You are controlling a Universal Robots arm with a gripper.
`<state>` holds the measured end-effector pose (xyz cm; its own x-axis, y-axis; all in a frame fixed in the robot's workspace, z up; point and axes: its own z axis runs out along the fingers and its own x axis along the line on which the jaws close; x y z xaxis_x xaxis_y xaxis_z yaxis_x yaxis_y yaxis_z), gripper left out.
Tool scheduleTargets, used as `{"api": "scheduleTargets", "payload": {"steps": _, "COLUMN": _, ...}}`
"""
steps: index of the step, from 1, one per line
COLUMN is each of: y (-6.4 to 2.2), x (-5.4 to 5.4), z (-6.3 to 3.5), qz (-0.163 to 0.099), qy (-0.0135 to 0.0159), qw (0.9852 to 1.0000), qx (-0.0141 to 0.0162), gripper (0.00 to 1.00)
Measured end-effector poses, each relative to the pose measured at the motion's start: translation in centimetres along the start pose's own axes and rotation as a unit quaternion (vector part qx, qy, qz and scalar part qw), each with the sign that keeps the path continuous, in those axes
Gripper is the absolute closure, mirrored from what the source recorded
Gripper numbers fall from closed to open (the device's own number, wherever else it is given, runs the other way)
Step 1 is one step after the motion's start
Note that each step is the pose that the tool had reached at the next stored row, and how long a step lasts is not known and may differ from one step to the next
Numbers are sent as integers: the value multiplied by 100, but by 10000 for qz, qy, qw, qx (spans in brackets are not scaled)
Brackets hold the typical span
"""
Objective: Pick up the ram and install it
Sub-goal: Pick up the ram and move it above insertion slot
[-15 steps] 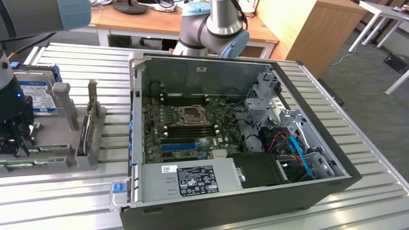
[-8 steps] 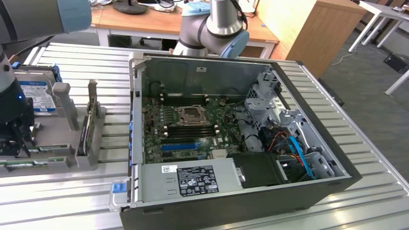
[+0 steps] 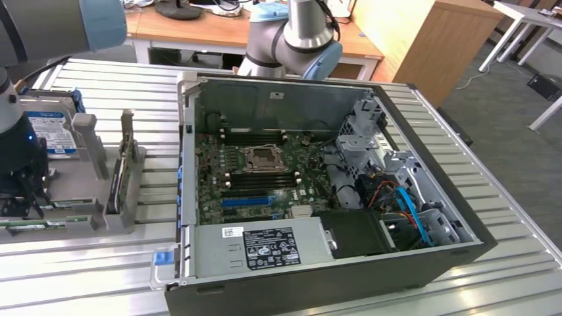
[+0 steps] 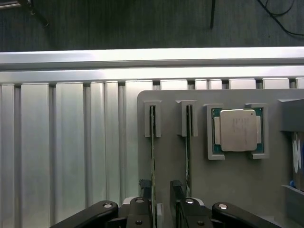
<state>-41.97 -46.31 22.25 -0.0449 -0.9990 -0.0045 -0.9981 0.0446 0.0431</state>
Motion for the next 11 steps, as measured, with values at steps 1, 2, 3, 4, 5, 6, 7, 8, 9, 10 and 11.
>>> {"api": "scheduleTargets", "payload": {"steps": 1, "y": 0, "x": 0, "z": 8, "qz": -8, "qy": 0, "qw": 10000, "qx": 0, "gripper": 70}}
{"api": "scheduleTargets", "payload": {"steps": 2, "y": -1, "x": 0, "z": 16, "qz": -15, "qy": 1, "qw": 10000, "qx": 0, "gripper": 70}}
{"api": "scheduleTargets", "payload": {"steps": 3, "y": -1, "x": 0, "z": 25, "qz": -23, "qy": 1, "qw": 10000, "qx": 0, "gripper": 70}}
{"api": "scheduleTargets", "payload": {"steps": 4, "y": -1, "x": 0, "z": 34, "qz": -31, "qy": 2, "qw": 10000, "qx": 0, "gripper": 70}}
{"api": "scheduleTargets", "payload": {"steps": 5, "y": -2, "x": 0, "z": 44, "qz": -40, "qy": 1, "qw": 10000, "qx": 0, "gripper": 70}}
{"api": "scheduleTargets", "payload": {"steps": 6, "y": -2, "x": 0, "z": 53, "qz": -48, "qy": 2, "qw": 10000, "qx": 0, "gripper": 70}}
{"api": "scheduleTargets", "payload": {"steps": 7, "y": -3, "x": 0, "z": 62, "qz": -57, "qy": 2, "qw": 10000, "qx": -1, "gripper": 70}}
{"api": "scheduleTargets", "payload": {"steps": 8, "y": -3, "x": 0, "z": 72, "qz": -66, "qy": 3, "qw": 10000, "qx": 0, "gripper": 70}}
{"api": "scheduleTargets", "payload": {"steps": 9, "y": -3, "x": 0, "z": 80, "qz": -75, "qy": 3, "qw": 10000, "qx": -1, "gripper": 70}}
{"api": "scheduleTargets", "payload": {"steps": 10, "y": -4, "x": 0, "z": 89, "qz": -84, "qy": 4, "qw": 10000, "qx": -1, "gripper": 70}}
{"api": "scheduleTargets", "payload": {"steps": 11, "y": -4, "x": 1, "z": 98, "qz": -93, "qy": 4, "qw": 10000, "qx": -1, "gripper": 70}}
